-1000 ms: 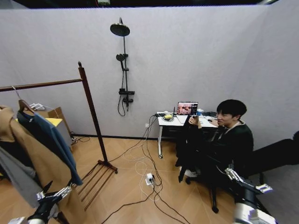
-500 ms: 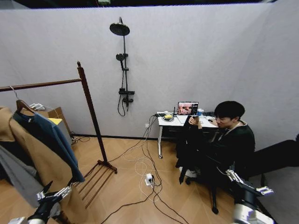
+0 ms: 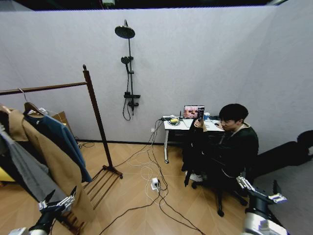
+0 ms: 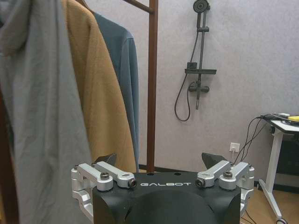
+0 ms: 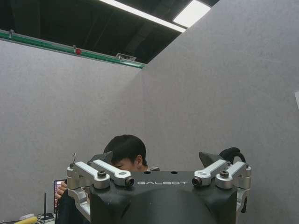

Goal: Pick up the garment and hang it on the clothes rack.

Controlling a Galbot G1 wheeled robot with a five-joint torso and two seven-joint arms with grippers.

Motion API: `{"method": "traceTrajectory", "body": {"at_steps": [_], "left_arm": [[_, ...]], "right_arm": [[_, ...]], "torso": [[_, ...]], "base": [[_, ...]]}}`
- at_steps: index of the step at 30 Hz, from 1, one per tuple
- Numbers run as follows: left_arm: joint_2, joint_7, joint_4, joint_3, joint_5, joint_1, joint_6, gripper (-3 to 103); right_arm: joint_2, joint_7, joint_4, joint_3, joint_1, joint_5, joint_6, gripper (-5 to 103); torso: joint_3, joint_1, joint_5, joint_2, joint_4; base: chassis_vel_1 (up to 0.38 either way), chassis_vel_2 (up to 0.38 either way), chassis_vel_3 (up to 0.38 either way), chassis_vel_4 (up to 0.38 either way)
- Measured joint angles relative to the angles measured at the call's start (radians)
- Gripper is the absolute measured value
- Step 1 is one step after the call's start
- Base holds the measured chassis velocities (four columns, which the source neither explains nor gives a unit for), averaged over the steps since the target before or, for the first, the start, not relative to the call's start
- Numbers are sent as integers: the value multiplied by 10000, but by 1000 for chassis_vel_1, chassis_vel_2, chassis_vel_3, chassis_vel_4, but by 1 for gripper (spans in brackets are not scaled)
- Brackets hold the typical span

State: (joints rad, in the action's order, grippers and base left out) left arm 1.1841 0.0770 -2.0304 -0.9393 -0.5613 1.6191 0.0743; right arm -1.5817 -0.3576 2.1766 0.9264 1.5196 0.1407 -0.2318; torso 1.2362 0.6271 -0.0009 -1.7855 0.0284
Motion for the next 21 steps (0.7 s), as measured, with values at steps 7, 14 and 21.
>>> {"method": "traceTrajectory", "body": {"at_steps": [7, 14, 21], "left_arm": [[0, 2, -1, 0, 0, -1, 0, 100], [0, -2, 0, -2, 0, 4, 0, 100], [0, 5, -1, 2, 0, -4, 0, 100]], "right_arm": [[-138, -25, -116, -81, -8, -107, -71, 100], [-184, -90, -167, -61, -8, -129, -161, 100], [-252, -138, -291, -11, 32, -133, -447, 100]], "torso": [[1, 1, 9, 0, 4], [-2, -12, -1, -7, -4], [5, 11, 14, 5, 6]], "base": [[316, -307, -328, 305], [257, -234, -278, 256], [-38, -21, -35, 39]]}}
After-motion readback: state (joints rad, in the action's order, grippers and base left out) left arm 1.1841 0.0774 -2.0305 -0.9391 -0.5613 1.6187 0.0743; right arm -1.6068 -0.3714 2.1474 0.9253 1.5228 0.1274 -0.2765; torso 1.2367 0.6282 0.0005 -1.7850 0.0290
